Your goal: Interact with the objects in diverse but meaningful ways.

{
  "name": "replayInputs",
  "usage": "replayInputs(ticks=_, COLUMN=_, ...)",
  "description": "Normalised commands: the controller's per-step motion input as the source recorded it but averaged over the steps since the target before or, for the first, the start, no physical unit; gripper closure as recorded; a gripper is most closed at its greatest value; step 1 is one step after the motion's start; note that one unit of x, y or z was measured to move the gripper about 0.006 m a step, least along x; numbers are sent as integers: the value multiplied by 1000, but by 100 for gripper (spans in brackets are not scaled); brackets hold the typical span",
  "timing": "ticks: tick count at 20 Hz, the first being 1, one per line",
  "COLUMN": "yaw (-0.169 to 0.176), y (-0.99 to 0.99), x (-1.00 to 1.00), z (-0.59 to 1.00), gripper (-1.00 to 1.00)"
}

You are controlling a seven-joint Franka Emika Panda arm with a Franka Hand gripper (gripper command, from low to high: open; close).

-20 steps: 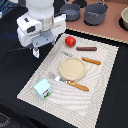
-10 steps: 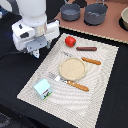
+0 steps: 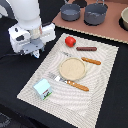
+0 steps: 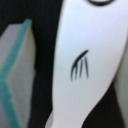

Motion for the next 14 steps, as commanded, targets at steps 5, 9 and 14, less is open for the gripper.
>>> replayInputs(ticks=5, yaw=5, y=49, x=-326, z=-112, gripper=100)
replayInputs(ticks=9, yaw=-23, y=-37, x=2, z=946, gripper=100)
replayInputs(ticks=14, yaw=-88, y=-231, x=557, z=1000, gripper=100)
